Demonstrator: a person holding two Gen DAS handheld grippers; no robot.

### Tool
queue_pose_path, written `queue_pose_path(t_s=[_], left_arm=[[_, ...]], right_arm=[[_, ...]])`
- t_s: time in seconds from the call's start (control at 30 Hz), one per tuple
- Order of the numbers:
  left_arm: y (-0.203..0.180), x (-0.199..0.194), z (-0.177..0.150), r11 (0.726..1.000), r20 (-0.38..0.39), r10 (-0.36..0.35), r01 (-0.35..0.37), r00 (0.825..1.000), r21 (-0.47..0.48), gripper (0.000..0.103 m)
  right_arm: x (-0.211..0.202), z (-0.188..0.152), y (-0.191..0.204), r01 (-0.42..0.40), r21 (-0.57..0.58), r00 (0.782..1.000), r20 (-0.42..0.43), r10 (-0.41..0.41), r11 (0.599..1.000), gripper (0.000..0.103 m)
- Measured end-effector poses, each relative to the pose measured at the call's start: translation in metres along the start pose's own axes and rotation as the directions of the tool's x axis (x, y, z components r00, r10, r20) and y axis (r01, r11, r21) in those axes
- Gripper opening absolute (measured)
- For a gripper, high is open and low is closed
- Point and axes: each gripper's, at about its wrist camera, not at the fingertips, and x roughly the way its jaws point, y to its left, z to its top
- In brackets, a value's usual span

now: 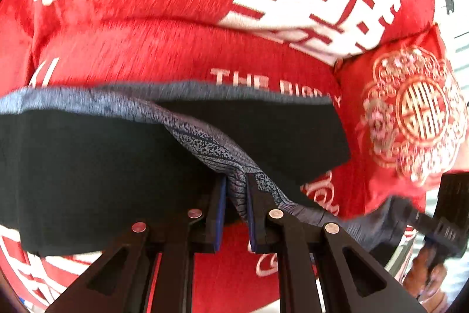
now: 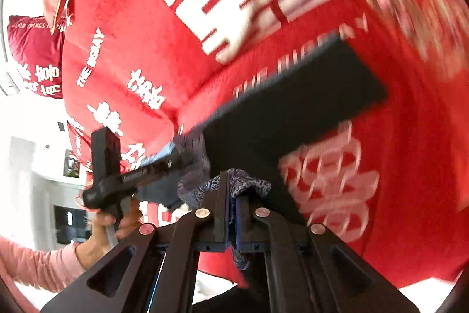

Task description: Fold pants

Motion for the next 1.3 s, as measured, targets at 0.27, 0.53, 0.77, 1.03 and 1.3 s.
queue_pose_path(t_s=[0.27,0.53,0.77,1.03,1.3], left_arm=[[-0.013,0.018,0.047,0.990,0.092,0.118,-0.125,0.989,0.072,0.022],[-0.001,0.030,0.040,0.957,0.102,0.258,-0.269,0.961,0.113,0.073],[-0.012,0.060,0.029,0.933,0.045,0.309,-0.312,0.950,0.177,0.073],[-0.068,0.085,0.039,0.912,0.056,0.256,-0.260,0.965,0.316,0.073],[-0.098,0.132,0.044,0.882,0.042,0.274,-0.269,0.961,0.386,0.073]], right_arm=[[0.036,0.113,-0.032,0.154,-0.005,0.988,-0.007,-0.154,0.988,0.003],[0.082,0.144,-0.048,0.331,-0.100,0.938,-0.073,-0.339,0.938,0.009],[0.068,0.149,-0.027,0.421,-0.191,0.905,0.029,-0.424,0.887,0.088],[0.030,0.092,-0.046,0.434,0.009,0.900,0.041,-0.434,0.901,0.057],[0.042,0.044,-0.108,0.404,0.284,0.902,0.035,-0.431,0.869,0.049]])
